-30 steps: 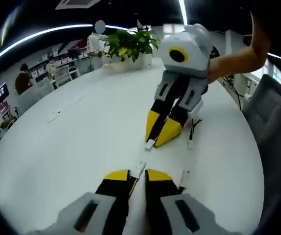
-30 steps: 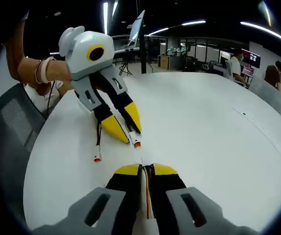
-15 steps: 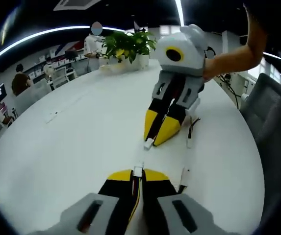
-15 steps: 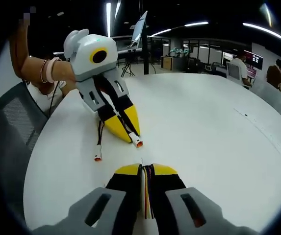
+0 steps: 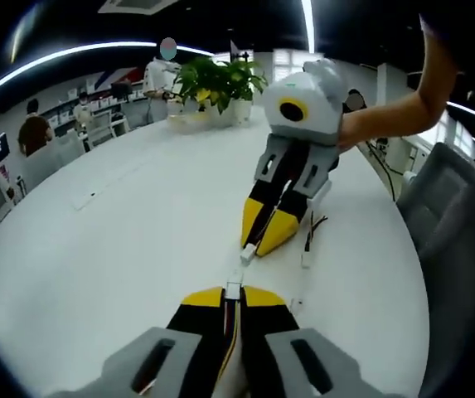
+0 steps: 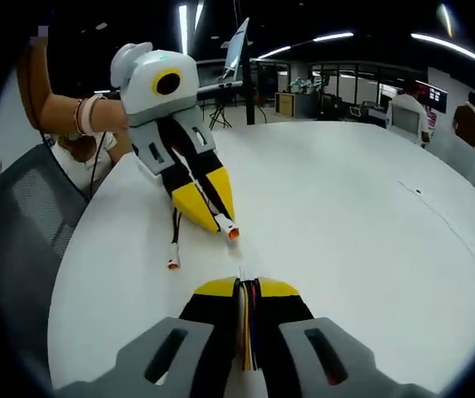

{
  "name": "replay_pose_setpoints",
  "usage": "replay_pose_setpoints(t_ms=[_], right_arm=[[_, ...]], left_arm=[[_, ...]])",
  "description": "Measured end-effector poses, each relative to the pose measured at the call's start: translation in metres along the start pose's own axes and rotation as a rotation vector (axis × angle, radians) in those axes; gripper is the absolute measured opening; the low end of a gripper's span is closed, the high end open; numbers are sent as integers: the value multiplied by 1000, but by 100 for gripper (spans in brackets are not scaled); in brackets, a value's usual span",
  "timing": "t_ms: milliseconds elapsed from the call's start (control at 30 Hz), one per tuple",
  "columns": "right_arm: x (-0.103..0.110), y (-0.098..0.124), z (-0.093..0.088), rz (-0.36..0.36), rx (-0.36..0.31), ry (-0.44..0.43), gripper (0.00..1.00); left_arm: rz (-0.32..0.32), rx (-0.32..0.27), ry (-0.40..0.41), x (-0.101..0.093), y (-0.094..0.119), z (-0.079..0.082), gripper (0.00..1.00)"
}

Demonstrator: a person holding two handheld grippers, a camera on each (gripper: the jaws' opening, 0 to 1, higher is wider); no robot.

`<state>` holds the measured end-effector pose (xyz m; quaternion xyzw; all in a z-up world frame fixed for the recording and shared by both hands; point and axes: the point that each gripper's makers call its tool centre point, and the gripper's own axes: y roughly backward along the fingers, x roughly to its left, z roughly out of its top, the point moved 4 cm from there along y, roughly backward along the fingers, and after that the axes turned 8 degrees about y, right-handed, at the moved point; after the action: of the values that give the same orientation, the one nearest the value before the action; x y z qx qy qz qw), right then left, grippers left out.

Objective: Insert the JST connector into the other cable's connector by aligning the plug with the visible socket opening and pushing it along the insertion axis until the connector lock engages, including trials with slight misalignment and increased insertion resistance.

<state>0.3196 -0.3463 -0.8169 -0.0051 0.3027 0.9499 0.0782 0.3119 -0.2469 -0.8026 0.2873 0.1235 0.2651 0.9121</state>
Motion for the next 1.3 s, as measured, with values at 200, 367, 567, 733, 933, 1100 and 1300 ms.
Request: replay_pose_setpoints(t_ms=[200,367,567,733,933,1100,1300], right_arm=[[5,14,16,27,-37,10,4],[10,23,24,55,-37,52,4],[11,36,35,65,-49,88,4],[13,45,43,70,-69,109,4],[15,48,48,75,-83,122,4],[22,49,49,93,-74,162,4],[26,50,52,103,-68,180,4]], left_arm=[[-12,2,-26,-4,5,9,0],[-28,25,-77,-8,9,16,0],[-70,35,-94,-18,15,28,0],[-98,26,-116,-25,21,41,0],[-96,65,-166,-29,21,41,0],[-110,60,-169,-34,21,43,0],[-124,54,-165,-39,24,45,0]])
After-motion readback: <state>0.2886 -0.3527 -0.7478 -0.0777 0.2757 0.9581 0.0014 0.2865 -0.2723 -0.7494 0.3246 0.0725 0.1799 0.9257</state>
